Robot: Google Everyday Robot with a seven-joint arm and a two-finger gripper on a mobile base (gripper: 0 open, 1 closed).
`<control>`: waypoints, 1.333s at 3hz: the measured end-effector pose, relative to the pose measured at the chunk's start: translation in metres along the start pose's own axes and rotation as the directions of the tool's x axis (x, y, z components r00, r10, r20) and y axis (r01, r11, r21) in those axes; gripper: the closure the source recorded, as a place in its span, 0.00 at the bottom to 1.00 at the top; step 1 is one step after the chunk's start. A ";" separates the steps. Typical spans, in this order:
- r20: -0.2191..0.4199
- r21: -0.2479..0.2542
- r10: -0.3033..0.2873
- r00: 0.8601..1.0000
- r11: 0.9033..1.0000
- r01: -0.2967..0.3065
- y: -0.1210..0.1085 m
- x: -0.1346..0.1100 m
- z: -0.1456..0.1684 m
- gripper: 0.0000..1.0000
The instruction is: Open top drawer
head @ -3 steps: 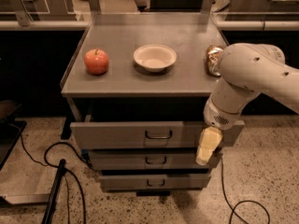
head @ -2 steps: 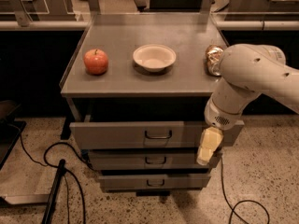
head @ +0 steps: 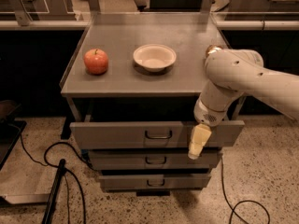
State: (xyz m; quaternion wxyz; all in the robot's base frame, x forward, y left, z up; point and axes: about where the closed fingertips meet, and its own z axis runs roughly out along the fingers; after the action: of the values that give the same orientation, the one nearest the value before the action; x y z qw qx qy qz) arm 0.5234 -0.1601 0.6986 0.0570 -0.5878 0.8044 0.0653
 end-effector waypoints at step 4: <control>-0.085 -0.106 0.017 0.996 0.994 -0.026 0.074 0.048 -0.014 0.00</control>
Offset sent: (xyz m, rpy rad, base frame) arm -0.0195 -0.0044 -0.0205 -0.0272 0.0942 0.0548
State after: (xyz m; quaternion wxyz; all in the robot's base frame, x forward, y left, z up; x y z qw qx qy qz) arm 0.4383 -0.1851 0.7077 -0.0094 -0.5836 0.8076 0.0842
